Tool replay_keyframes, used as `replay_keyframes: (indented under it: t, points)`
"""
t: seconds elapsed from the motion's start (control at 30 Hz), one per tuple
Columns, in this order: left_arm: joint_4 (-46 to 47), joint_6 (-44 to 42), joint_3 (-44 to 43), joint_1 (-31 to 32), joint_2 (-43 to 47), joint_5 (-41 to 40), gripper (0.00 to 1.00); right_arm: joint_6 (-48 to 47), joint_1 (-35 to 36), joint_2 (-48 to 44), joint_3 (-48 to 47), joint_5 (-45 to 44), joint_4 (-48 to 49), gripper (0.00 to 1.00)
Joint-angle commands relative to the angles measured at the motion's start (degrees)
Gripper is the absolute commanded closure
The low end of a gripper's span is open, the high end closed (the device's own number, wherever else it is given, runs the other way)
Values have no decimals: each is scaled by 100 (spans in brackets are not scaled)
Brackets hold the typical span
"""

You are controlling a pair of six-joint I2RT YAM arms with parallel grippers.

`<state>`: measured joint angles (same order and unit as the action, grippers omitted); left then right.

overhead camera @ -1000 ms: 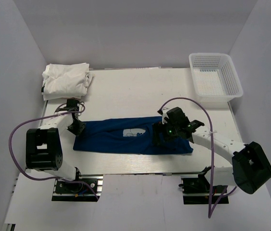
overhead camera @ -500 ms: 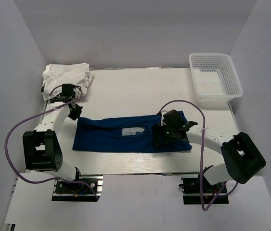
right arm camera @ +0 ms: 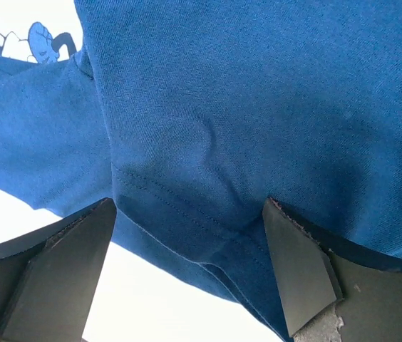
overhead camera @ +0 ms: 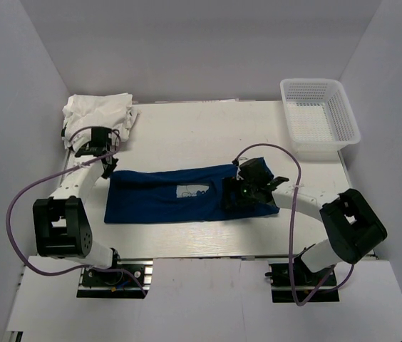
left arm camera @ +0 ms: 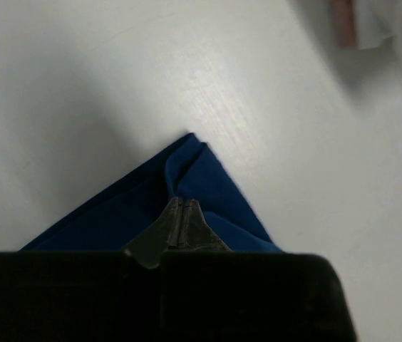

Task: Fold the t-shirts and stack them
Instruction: Fold the other side of the tshirt into a rectangle, then rotate the tshirt 90 degrees

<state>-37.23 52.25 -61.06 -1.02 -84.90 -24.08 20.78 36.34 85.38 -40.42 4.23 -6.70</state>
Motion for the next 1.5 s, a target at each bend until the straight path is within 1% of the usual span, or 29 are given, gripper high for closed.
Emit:
replay_keyframes:
  t: [0.0, 0.1, 0.13, 0.2, 0.27, 0.3, 0.37, 0.4, 0.5, 0.6, 0.67, 0.7, 0.77, 0.83, 0.87, 0.93, 1.03, 1.13, 1.17, 1.2, 1.33, 1.4, 1.43, 1.47]
  points:
    - [189, 312, 899, -30, 509, -510, 100, 172, -39, 655, 404, -133, -780, 10]
    - [532, 409, 1480, -30, 668, -352, 100, 155, -56, 699, 386, -54, -789, 10]
    - [602, 409, 1561, -30, 668, -300, 98, 146, -57, 708, 377, -19, -772, 10]
    - [656, 409, 1562, -30, 598, -299, 89, 76, -39, 716, 369, 60, -719, 10]
    - [429, 409, 1439, -30, 502, -299, 80, 41, -39, 682, 360, 78, -701, 10]
    - [323, 409, 1282, -82, 449, -360, 65, 23, -48, 673, 369, 113, -692, 10]
    - [-45, 409, 1045, -83, 352, -414, 28, -73, -39, 541, 316, 192, -692, 10]
    - [-160, 409, 956, -83, 265, -414, 1, -126, -30, 419, 298, 288, -701, 10]
    - [-476, 357, 508, -83, 264, -274, 0, -363, -30, 24, 97, 464, -780, 10]
    - [-478, 59, 191, -83, 430, 200, 0, -504, -30, -408, -105, 482, -877, 10]
    - [-146, -310, 252, -83, 544, 928, 0, -531, -39, -757, -228, 439, -895, 10]
    - [413, -799, 322, -83, 545, 1749, 0, -505, -30, -847, -238, 412, -851, 10]
    - [795, -1014, 462, -83, 458, 2431, 0, -408, -39, -1110, -273, 290, -798, 10]
    - [1094, -1330, 463, 5, 160, 3203, 0, -136, -74, -1243, -299, 70, -798, 10]
    - [1095, -1410, 385, 66, -216, 3425, 0, -83, -65, -1287, -308, 26, -824, 10]
    - [1095, -1472, 384, 66, -596, 3760, 0, 233, -109, -1331, -291, -150, -868, 10]
    - [1095, -1472, 471, 66, -1045, 3761, 0, 594, -179, -1279, -168, -300, -1000, 10]
    - [1244, -1525, 971, 66, -1099, 3875, 0, 761, -363, -1051, -53, -37, -904, 10]
    - [1245, -1525, 1086, 66, -1099, 3797, 0, 796, -286, -885, -36, -19, -834, 10]
    - [1140, -1472, 1200, 66, -1012, 3561, 0, 831, -302, -753, -88, -1, -824, 10]
    - [1139, -1349, 2140, 119, -520, 3559, 0, 832, -496, 371, -422, 112, -842, 10]
    - [1139, -1183, 2439, 250, -81, 3699, 0, 814, -583, 662, -624, -44, -816, 10]
    - [1139, -1130, 2676, 303, 78, 3700, 0, 753, -636, 1151, -868, -176, -728, 10]
    - [1018, -1129, 2791, 304, 236, 3769, 0, 700, -689, 1347, -1027, -264, -788, 10]
